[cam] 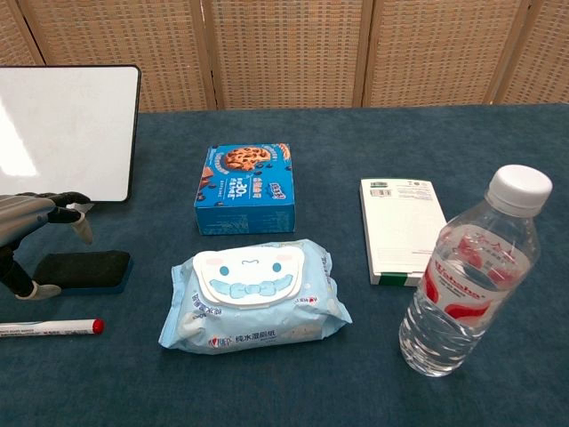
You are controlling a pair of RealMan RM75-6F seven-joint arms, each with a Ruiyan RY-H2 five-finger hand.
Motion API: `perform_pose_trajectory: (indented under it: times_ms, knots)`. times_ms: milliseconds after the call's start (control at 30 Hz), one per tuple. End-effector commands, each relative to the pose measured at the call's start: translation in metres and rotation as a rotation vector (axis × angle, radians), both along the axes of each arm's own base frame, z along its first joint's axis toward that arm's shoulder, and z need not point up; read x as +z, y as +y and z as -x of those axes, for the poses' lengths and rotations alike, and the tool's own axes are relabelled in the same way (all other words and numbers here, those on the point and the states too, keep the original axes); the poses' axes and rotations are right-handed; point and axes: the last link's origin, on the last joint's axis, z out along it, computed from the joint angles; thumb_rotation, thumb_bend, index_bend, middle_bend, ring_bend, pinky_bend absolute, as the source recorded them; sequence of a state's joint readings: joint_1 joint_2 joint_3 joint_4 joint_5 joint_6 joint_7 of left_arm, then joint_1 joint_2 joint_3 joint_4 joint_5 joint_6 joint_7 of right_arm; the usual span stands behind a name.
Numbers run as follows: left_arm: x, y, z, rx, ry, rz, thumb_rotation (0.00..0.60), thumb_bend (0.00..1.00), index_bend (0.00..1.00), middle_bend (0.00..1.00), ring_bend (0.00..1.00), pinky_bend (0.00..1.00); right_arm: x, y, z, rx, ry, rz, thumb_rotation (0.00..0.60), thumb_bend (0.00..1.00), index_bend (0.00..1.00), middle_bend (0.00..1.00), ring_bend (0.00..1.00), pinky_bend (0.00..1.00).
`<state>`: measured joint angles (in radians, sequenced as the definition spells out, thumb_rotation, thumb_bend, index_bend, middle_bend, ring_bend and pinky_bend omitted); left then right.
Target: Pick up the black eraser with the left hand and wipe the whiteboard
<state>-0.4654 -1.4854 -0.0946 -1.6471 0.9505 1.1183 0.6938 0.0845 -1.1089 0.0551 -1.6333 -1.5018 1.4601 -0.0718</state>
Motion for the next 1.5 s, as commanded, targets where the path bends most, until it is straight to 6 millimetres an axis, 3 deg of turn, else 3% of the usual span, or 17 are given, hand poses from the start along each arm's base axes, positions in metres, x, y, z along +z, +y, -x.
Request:
perform_pose_trajectory:
  times_ms: [33, 333, 567, 1067, 1267, 1500]
  knots:
    - [-0.003, 0.002, 0.000, 0.005, 0.008, 0.004, 0.600, 0.25, 0.30, 0.00, 0.00, 0.00, 0.000, 0.000, 0.000, -0.001, -0.001, -0.002, 0.600, 0.18, 0.03, 0.00, 0.00, 0.00]
    - [-0.011, 0.003, -0.002, 0.012, 0.016, 0.015, 0.600, 0.26, 0.34, 0.00, 0.00, 0.00, -0.001, 0.000, -0.001, 0.003, -0.002, -0.005, 0.600, 0.18, 0.03, 0.00, 0.00, 0.00]
    - [-0.014, 0.002, -0.003, 0.017, -0.005, 0.001, 0.600, 0.35, 0.43, 0.00, 0.00, 0.00, -0.002, 0.001, -0.002, 0.009, 0.000, -0.007, 0.600, 0.18, 0.03, 0.00, 0.00, 0.00]
    - [-0.017, 0.001, -0.003, 0.020, -0.014, 0.000, 0.600, 0.39, 0.46, 0.00, 0.00, 0.00, -0.002, 0.001, -0.003, 0.009, 0.001, -0.006, 0.600, 0.18, 0.03, 0.00, 0.00, 0.00]
    - [-0.010, 0.002, -0.007, 0.001, -0.039, -0.032, 0.600, 0.39, 0.47, 0.00, 0.00, 0.00, -0.002, 0.001, -0.002, 0.009, 0.001, -0.004, 0.600, 0.18, 0.03, 0.00, 0.00, 0.00]
    - [0.014, 0.010, -0.016, -0.087, -0.060, -0.135, 0.600, 0.39, 0.50, 0.00, 0.00, 0.00, 0.000, 0.002, -0.003, 0.009, -0.004, 0.008, 0.600, 0.18, 0.03, 0.00, 0.00, 0.00]
